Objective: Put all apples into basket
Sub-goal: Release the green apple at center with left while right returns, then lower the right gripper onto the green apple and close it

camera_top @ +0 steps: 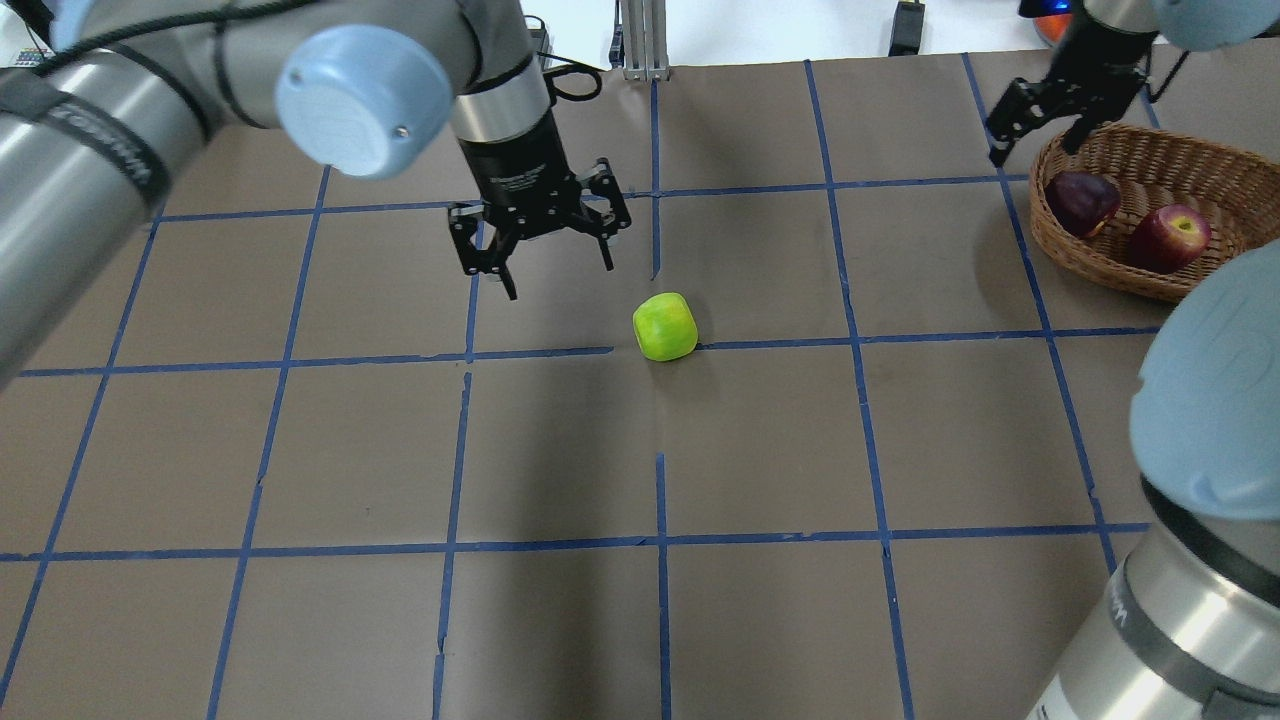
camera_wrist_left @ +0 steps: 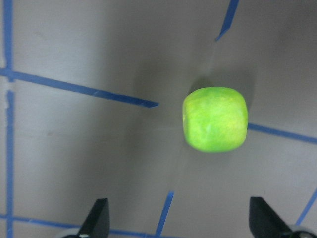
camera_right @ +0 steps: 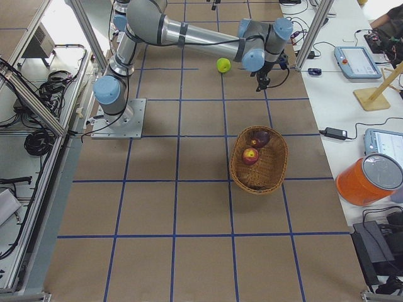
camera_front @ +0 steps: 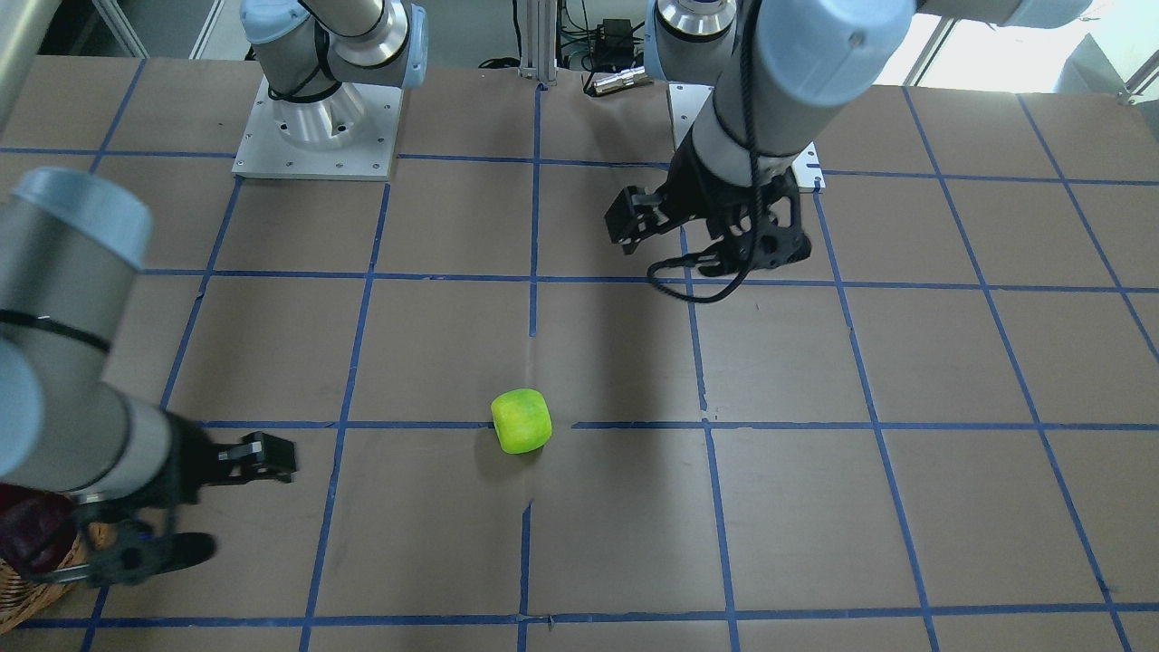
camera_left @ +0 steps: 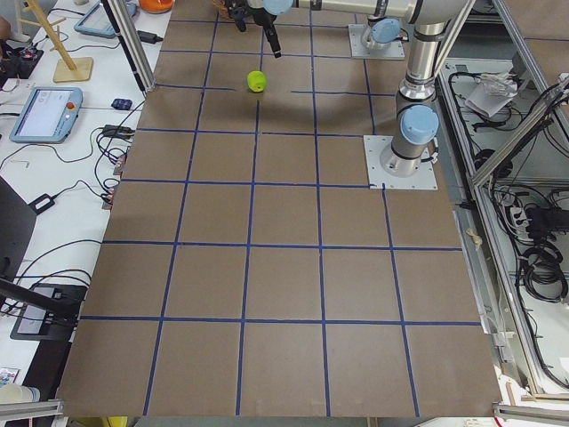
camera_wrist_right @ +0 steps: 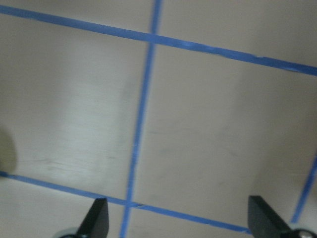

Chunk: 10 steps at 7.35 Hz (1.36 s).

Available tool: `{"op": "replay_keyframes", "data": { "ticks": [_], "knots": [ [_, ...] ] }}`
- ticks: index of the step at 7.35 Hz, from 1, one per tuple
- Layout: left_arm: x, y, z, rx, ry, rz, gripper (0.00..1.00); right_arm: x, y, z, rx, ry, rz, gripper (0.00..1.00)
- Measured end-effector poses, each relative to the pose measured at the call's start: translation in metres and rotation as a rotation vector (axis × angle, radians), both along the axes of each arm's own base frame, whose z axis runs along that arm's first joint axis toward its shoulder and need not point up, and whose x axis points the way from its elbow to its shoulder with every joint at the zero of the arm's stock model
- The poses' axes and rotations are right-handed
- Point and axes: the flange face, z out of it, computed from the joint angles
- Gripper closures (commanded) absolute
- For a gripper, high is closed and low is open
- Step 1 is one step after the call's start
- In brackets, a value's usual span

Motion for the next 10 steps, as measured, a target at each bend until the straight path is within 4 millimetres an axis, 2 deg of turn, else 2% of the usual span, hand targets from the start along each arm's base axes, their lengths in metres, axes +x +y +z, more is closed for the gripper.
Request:
{"op": "replay_keyframes", "data": {
  "ticks": [1,2,3,4,6,7,8,9,10],
  "knots": [
    [0.018,0.014,0.016,-0.082,-0.041,-0.032,0.0,0.088,0.025,-0.01,0.007,0.005,0.036,0.0],
    [0.033,0.019,0.02,-0.174,-0.081,-0.046,0.0,0.155,0.051,-0.032,0.006,0.013,0.059,0.0],
    [0.046,0.018,0.021,-0.24,-0.108,-0.041,0.0,0.197,0.077,-0.06,0.008,0.023,0.067,0.0],
    [0.06,0.014,0.024,-0.28,-0.115,-0.043,0.0,0.215,0.099,-0.088,0.008,0.029,0.071,0.0],
    [0.07,0.003,0.027,-0.303,-0.101,-0.074,0.0,0.222,0.123,-0.126,-0.019,0.023,0.072,0.0],
    [0.066,0.001,0.026,-0.289,-0.084,-0.093,0.0,0.221,0.129,-0.138,-0.029,0.023,0.073,0.45],
    [0.061,0.003,0.025,-0.265,-0.07,-0.134,0.0,0.22,0.132,-0.144,-0.044,0.023,0.073,0.96],
    [0.058,0.007,0.025,-0.243,-0.062,-0.184,0.0,0.218,0.129,-0.142,-0.07,0.017,0.069,1.0],
    [0.057,0.009,0.026,-0.234,-0.059,-0.205,0.0,0.214,0.124,-0.133,-0.092,0.006,0.058,1.0]
  ]
}}
